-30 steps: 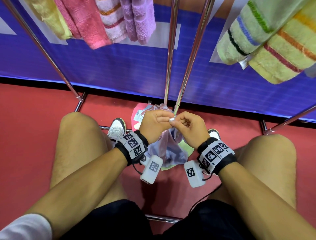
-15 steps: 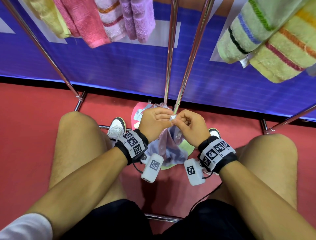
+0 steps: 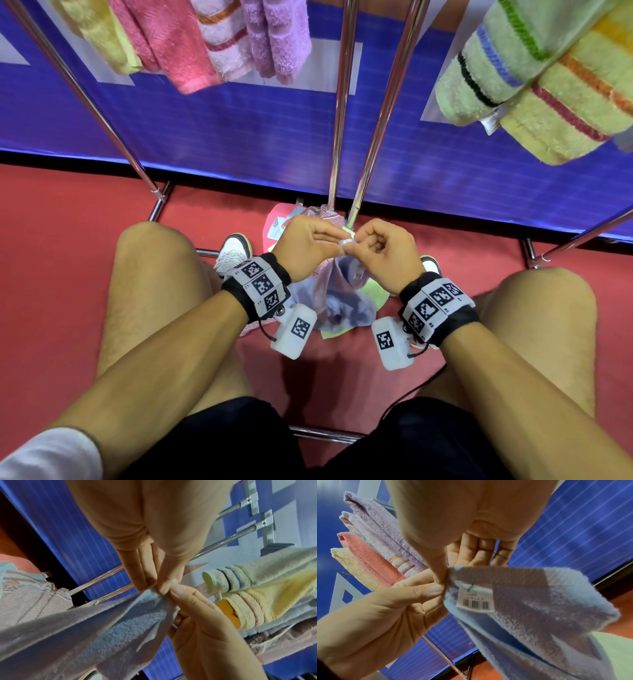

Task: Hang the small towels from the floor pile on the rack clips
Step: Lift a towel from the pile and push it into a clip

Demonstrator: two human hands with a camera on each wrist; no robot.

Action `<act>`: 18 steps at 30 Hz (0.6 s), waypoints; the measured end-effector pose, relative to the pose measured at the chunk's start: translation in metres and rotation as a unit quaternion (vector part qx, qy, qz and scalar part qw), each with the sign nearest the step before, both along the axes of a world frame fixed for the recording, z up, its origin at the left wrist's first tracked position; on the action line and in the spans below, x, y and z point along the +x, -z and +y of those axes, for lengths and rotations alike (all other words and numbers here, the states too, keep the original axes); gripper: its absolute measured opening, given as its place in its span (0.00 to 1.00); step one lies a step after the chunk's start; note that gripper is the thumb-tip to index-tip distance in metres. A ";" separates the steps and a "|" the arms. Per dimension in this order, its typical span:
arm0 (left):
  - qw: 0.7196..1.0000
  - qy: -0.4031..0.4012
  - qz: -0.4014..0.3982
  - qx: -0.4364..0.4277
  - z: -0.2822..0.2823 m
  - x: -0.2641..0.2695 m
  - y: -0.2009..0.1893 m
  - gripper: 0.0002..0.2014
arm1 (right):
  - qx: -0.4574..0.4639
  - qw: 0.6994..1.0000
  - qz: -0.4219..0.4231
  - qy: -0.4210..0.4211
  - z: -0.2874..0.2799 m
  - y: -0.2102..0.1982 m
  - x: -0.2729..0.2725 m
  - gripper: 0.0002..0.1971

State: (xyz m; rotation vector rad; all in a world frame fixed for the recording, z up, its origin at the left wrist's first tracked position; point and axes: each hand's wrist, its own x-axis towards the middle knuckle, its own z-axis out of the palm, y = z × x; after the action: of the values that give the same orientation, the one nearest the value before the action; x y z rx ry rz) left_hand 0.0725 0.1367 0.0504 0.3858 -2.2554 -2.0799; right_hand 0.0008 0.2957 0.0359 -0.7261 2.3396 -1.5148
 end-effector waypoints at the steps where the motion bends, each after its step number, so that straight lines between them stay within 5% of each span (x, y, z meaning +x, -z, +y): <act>1: 1.000 -0.005 0.001 0.006 0.000 0.000 -0.001 0.14 | -0.003 1.000 0.001 0.001 0.000 0.001 -0.001 0.10; 8: 0.999 -0.038 0.015 0.008 -0.002 -0.002 0.002 0.14 | 0.048 0.991 0.115 -0.038 0.003 0.005 -0.007 0.06; 18: 0.999 -0.012 -0.031 0.016 -0.003 -0.003 0.007 0.16 | 0.062 0.981 0.173 -0.065 0.001 0.011 -0.008 0.07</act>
State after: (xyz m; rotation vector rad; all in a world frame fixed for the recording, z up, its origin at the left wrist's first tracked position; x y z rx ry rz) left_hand 0.0691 0.1335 0.0434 0.4837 -2.2406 -2.1229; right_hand -0.0069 0.2969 0.0251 -1.1644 2.5412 -1.2574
